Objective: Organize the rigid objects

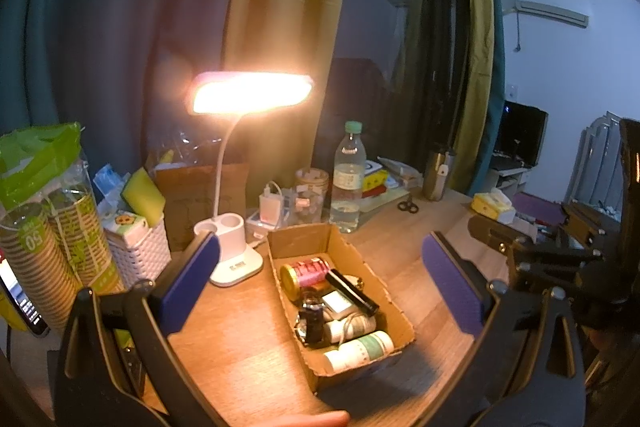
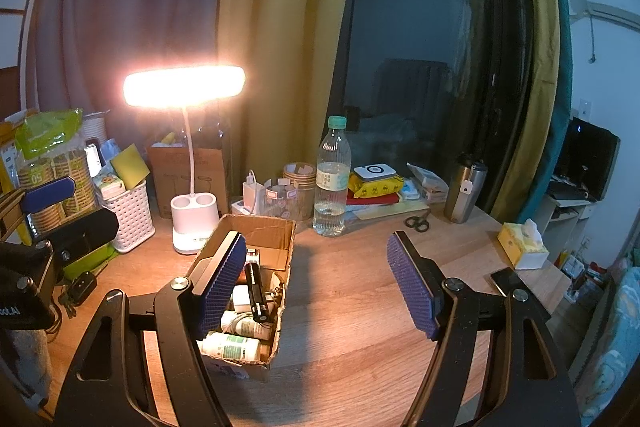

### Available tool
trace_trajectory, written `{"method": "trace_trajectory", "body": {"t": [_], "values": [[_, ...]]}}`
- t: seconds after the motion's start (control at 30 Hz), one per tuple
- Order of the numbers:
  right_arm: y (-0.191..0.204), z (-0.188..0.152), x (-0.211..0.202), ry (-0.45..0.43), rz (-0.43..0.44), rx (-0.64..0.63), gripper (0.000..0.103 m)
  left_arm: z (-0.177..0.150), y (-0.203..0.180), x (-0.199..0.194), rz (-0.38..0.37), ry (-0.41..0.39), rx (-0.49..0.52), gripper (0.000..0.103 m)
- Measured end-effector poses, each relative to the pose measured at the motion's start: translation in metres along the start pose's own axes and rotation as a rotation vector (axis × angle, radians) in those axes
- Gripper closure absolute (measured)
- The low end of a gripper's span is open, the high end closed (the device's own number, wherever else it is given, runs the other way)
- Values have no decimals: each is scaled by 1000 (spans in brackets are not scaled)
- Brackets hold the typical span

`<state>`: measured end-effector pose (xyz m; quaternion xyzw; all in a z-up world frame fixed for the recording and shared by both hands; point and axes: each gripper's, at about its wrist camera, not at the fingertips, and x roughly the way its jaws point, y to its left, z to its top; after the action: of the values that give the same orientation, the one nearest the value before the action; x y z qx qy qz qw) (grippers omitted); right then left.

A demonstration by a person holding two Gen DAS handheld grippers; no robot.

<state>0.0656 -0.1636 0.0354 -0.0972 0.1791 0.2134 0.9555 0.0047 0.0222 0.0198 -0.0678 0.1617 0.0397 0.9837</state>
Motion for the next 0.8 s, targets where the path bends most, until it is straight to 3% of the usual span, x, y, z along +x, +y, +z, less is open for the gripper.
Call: {"method": "trace_trajectory", "body": {"t": [0.8], "values": [[2,-3,3,10,15,-6,27,-3,-4,3,-2,-4,29,1]]}}
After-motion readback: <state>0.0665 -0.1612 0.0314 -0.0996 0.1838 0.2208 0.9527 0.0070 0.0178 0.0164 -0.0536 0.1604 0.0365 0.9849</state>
